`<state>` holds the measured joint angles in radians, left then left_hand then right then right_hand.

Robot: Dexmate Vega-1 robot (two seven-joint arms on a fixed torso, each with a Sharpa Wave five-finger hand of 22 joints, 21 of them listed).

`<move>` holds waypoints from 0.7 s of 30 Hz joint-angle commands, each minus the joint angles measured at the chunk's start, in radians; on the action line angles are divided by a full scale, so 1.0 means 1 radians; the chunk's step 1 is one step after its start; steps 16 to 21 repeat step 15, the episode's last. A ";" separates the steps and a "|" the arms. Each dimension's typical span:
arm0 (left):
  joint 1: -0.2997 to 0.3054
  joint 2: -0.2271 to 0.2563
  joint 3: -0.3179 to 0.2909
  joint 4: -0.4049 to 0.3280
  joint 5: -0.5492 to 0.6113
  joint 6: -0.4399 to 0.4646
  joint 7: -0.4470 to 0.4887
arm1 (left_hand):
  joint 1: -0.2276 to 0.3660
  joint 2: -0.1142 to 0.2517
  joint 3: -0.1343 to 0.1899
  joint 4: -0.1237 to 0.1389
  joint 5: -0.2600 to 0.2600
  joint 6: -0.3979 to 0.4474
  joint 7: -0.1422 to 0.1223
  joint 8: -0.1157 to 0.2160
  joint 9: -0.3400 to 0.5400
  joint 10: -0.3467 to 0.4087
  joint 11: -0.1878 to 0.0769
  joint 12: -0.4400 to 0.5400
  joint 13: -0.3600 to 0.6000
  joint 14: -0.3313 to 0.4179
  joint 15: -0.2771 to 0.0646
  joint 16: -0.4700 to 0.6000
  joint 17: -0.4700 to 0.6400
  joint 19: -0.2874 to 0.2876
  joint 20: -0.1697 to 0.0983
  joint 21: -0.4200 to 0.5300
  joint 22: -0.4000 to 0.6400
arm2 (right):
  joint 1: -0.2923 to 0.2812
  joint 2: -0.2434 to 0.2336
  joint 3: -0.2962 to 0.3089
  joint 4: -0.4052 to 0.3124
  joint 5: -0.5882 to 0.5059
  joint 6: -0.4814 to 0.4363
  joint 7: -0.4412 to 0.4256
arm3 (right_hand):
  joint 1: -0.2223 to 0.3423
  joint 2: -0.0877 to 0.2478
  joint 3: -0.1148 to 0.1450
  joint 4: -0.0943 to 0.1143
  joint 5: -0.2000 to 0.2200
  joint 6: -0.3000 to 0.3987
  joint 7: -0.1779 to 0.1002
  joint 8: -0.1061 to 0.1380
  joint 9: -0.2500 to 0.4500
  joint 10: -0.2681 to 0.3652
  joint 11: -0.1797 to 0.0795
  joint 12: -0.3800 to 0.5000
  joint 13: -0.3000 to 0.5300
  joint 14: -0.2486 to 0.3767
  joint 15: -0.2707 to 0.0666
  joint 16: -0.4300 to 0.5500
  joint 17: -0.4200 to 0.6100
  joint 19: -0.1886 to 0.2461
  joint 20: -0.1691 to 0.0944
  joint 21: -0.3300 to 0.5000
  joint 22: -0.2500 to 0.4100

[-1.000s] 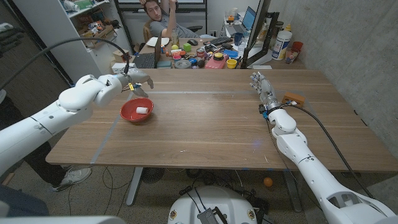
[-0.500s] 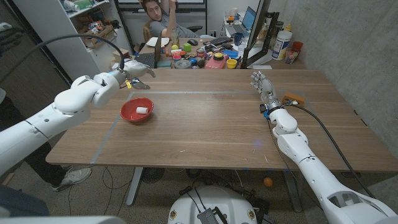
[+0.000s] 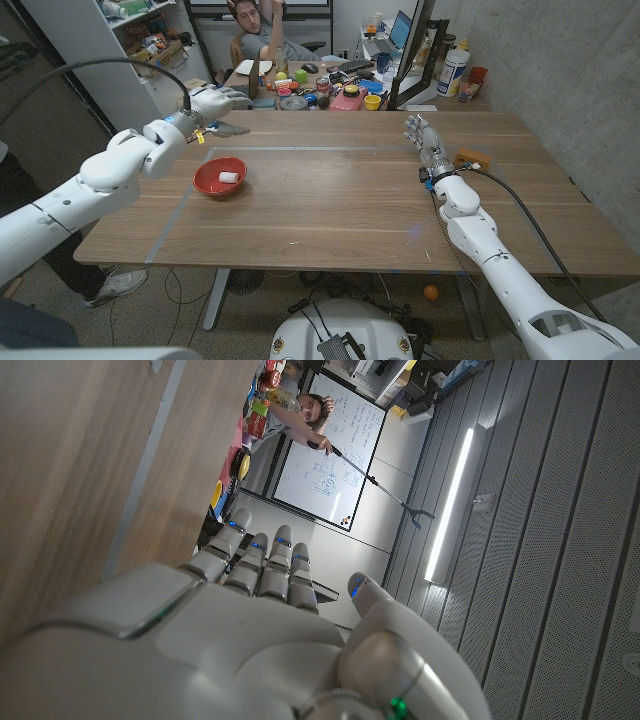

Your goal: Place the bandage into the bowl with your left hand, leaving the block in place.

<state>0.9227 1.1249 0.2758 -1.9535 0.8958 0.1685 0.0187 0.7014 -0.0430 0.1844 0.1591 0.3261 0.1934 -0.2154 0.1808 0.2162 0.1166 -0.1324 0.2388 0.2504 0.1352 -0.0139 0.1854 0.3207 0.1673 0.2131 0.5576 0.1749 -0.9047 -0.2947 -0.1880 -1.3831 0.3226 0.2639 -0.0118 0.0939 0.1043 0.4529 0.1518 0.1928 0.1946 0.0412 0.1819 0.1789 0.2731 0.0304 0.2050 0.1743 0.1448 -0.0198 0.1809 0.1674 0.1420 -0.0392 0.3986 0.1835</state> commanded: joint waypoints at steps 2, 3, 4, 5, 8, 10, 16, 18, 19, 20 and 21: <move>0.128 0.014 -0.114 0.039 -0.068 -0.061 0.215 | -0.061 0.014 -0.014 0.018 0.006 -0.022 -0.002 0.004 -0.002 -0.011 0.001 -0.009 -0.008 -0.009 0.004 0.008 -0.012 -0.018 0.004 -0.017 0.006 | -0.077 0.003 -0.009 -0.101 -0.034 -0.004 -0.090 | -0.010 0.044 0.007 -0.002 0.006 0.007 0.001 0.005 0.002 0.006 0.001 -0.003 0.005 0.004 0.000 -0.002 0.003 0.011 -0.017 -0.006 0.005; 0.135 0.013 -0.121 0.043 -0.074 -0.067 0.230 | -0.075 0.017 -0.019 0.019 0.006 -0.024 -0.002 0.006 -0.003 -0.011 0.001 -0.010 -0.010 -0.011 0.005 0.009 -0.016 -0.024 0.004 -0.022 0.006 | -0.088 0.001 -0.010 -0.114 -0.037 -0.007 -0.096 | -0.010 0.044 0.007 -0.002 0.006 0.007 0.001 0.005 0.002 0.007 0.001 -0.002 0.005 0.004 -0.001 -0.002 0.004 0.011 -0.016 -0.006 0.005; 0.142 0.012 -0.126 0.046 -0.081 -0.071 0.241 | -0.082 0.019 -0.021 0.020 0.006 -0.025 -0.002 0.007 -0.004 -0.010 0.001 -0.011 -0.011 -0.013 0.007 0.008 -0.017 -0.025 0.004 -0.024 0.006 | -0.099 -0.001 -0.012 -0.128 -0.039 -0.012 -0.104 | -0.010 0.044 0.007 -0.003 0.006 0.007 0.001 0.005 0.002 0.007 0.001 -0.002 0.005 0.004 0.000 -0.002 0.003 0.011 -0.016 -0.006 0.005; 0.147 0.014 -0.131 0.047 -0.089 -0.076 0.244 | -0.085 0.020 -0.022 0.020 0.006 -0.025 -0.002 0.007 -0.004 -0.011 0.002 -0.011 -0.011 -0.015 0.008 0.008 -0.018 -0.026 0.004 -0.025 0.006 | -0.110 -0.002 -0.012 -0.141 -0.040 -0.017 -0.112 | -0.010 0.044 0.007 -0.003 0.006 0.007 0.000 0.005 0.002 0.007 0.002 -0.002 0.005 0.004 -0.001 -0.002 0.003 0.011 -0.017 -0.006 0.005; 0.162 0.013 -0.142 0.054 -0.106 -0.096 0.269 | -0.102 0.025 -0.028 0.021 0.006 -0.026 -0.002 0.008 -0.005 -0.012 0.004 -0.013 -0.013 -0.017 0.011 0.008 -0.022 -0.029 0.004 -0.029 0.007 | -0.138 -0.004 -0.014 -0.168 -0.046 -0.015 -0.132 | -0.010 0.043 0.007 -0.002 0.005 0.007 0.001 0.005 0.002 0.008 0.001 -0.002 0.005 0.004 -0.001 -0.003 0.003 0.012 -0.016 -0.007 0.005; 0.169 0.017 -0.145 0.053 -0.106 -0.098 0.270 | -0.111 0.028 -0.030 0.022 0.006 -0.029 -0.002 0.009 -0.005 -0.015 0.005 -0.015 -0.015 -0.019 0.013 0.009 -0.024 -0.032 0.003 -0.032 0.007 | -0.153 -0.003 -0.017 -0.178 -0.051 -0.002 -0.143 | -0.010 0.043 0.007 -0.003 0.006 0.007 0.001 0.005 0.002 0.008 0.000 -0.002 0.005 0.004 -0.001 -0.003 0.003 0.012 -0.016 -0.007 0.005; 0.220 0.020 -0.172 0.040 -0.087 -0.083 0.315 | -0.133 0.036 -0.037 0.020 0.006 -0.041 -0.002 0.007 -0.007 -0.024 0.009 -0.020 -0.018 -0.025 0.016 0.008 -0.030 -0.040 0.003 -0.041 0.007 | -0.162 -0.006 -0.024 -0.174 -0.071 0.042 -0.162 | -0.010 0.043 0.007 -0.003 0.006 0.008 0.001 0.005 0.002 0.009 0.002 -0.002 0.005 0.005 0.001 -0.002 0.003 0.014 -0.016 -0.007 0.005; 0.220 0.020 -0.172 0.040 -0.087 -0.083 0.315 | -0.133 0.036 -0.037 0.020 0.006 -0.041 -0.002 0.007 -0.007 -0.024 0.009 -0.020 -0.018 -0.025 0.016 0.008 -0.030 -0.040 0.003 -0.041 0.007 | -0.162 -0.006 -0.024 -0.174 -0.071 0.042 -0.162 | -0.010 0.043 0.007 -0.003 0.006 0.008 0.001 0.005 0.002 0.009 0.002 -0.002 0.005 0.005 0.001 -0.002 0.003 0.014 -0.016 -0.007 0.005; 0.220 0.020 -0.172 0.040 -0.087 -0.083 0.315 | -0.133 0.036 -0.037 0.020 0.006 -0.041 -0.002 0.007 -0.007 -0.024 0.009 -0.020 -0.018 -0.025 0.016 0.008 -0.030 -0.040 0.003 -0.041 0.007 | -0.162 -0.006 -0.024 -0.174 -0.071 0.042 -0.162 | -0.010 0.043 0.007 -0.003 0.006 0.008 0.001 0.005 0.002 0.009 0.002 -0.002 0.005 0.005 0.001 -0.002 0.003 0.014 -0.016 -0.007 0.005; 0.220 0.020 -0.172 0.040 -0.087 -0.083 0.315 | -0.133 0.036 -0.037 0.020 0.006 -0.041 -0.002 0.007 -0.007 -0.024 0.009 -0.020 -0.018 -0.025 0.016 0.008 -0.030 -0.040 0.003 -0.041 0.007 | -0.162 -0.006 -0.024 -0.174 -0.071 0.042 -0.162 | -0.010 0.043 0.007 -0.003 0.006 0.008 0.001 0.005 0.002 0.009 0.002 -0.002 0.005 0.005 0.001 -0.002 0.003 0.014 -0.016 -0.007 0.005; 0.220 0.020 -0.172 0.040 -0.087 -0.083 0.315 | -0.133 0.036 -0.037 0.020 0.006 -0.041 -0.002 0.007 -0.007 -0.024 0.009 -0.020 -0.018 -0.025 0.016 0.008 -0.030 -0.040 0.003 -0.041 0.007 | -0.162 -0.006 -0.024 -0.174 -0.071 0.042 -0.162 | -0.010 0.043 0.007 -0.003 0.006 0.008 0.001 0.005 0.002 0.009 0.002 -0.002 0.005 0.005 0.001 -0.002 0.003 0.014 -0.016 -0.007 0.005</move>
